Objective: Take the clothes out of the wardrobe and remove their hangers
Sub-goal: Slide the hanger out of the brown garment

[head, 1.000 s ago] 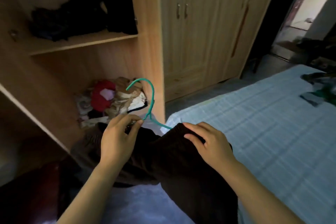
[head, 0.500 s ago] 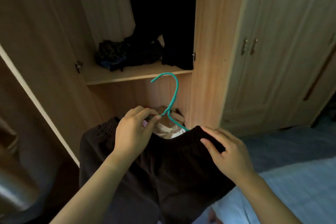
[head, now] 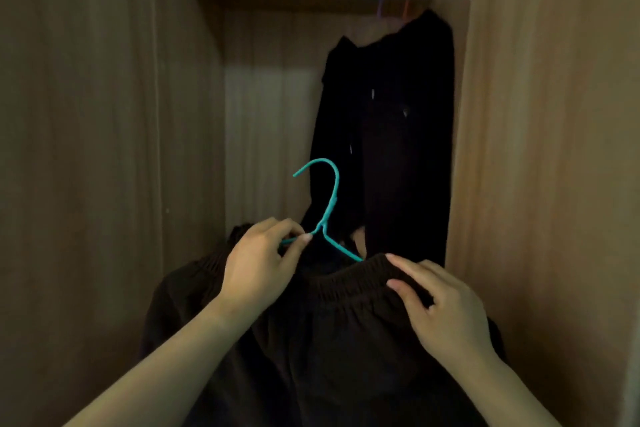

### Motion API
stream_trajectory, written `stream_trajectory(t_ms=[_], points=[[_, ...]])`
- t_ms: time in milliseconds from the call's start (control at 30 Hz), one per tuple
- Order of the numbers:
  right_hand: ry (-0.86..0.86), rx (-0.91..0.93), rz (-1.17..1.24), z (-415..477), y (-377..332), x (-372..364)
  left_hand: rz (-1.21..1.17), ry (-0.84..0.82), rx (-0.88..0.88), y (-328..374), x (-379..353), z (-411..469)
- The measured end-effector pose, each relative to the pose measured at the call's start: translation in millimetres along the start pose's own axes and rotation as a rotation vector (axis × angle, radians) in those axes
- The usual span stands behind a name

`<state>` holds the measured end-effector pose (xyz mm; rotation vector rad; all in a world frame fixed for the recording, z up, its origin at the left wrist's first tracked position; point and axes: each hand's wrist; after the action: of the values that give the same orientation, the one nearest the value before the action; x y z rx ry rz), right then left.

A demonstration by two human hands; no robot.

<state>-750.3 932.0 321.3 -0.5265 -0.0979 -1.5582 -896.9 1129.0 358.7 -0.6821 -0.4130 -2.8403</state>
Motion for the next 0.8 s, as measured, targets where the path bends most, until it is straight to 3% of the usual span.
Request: stream_trajectory(t_ms=[200, 333, 467, 633, 800], points=[[0.147, 0.088, -0.074, 146.7, 29.1, -43.7, -0.005, 0.139, -0.093, -52.4, -29.1, 151.1], [0.237, 0.117, -0.204, 247.8, 44.0, -67.2, -0.128, 0.113, -0.177, -86.8, -45.9, 255.4], [0.354, 0.184, -0.355, 328.5, 54.0, -86.4, -0.082, 0.108, -0.274, -119.3, -75.6, 313.6], [0.393, 0.166, -0.488, 413.5, 71.7, -106.9, -0.059, 0.187, -0.237, -151.0, -110.0, 365.9], [0.411, 0.159, -0.513, 482.5, 96.8, -120.9, -0.058, 0.165, -0.193, -185.1, -151.4, 431.4]])
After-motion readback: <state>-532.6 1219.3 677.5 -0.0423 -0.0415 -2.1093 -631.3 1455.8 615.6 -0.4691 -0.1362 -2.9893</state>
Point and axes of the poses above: each hand's wrist, its own z-axis towards the middle knuckle, its own x-axis out of the back of the hand, y = z × x, and after that the axes turned 9 degrees about z, right-handed
